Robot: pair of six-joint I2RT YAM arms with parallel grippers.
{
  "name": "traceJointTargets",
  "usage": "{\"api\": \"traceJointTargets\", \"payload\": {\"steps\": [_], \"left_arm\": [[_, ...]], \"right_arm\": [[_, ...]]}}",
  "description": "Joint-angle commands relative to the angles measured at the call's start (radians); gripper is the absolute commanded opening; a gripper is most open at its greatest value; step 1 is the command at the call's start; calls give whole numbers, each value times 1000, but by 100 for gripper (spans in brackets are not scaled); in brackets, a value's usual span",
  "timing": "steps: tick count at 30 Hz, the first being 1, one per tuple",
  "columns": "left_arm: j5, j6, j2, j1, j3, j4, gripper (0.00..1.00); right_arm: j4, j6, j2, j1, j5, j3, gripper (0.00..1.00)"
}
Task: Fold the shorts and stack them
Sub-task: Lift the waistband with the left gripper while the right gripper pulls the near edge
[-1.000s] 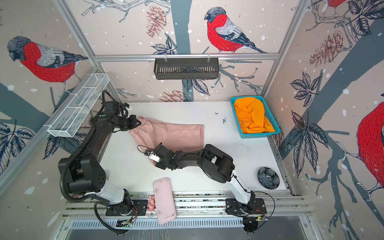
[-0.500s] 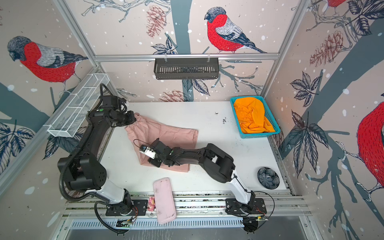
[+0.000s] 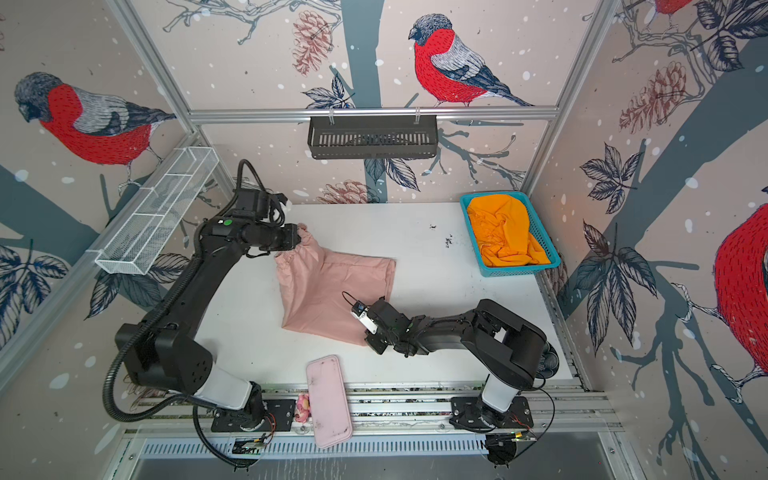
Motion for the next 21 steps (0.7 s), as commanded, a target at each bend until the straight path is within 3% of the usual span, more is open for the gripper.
{"api": "traceJointTargets", "payload": {"steps": [1,4,6,15,21], "left_arm": [[-44,-22,10,-32,-1,17,0],[-84,-19,23,-33,-1,12,0],[-119,-12,29,-33,20,-7,0],[-239,-7,-15,-28,7,18,0],[-227,1,-32,18,-12,28,0]], "right_arm": [[1,24,0,34,39,1,13],[15,-23,-20,74,82,54,15],[28,-60,14,79,39,135,16],[-10,-171,341,126,-65,590,14],[-17,-194,486,148,-139,748,13]]}}
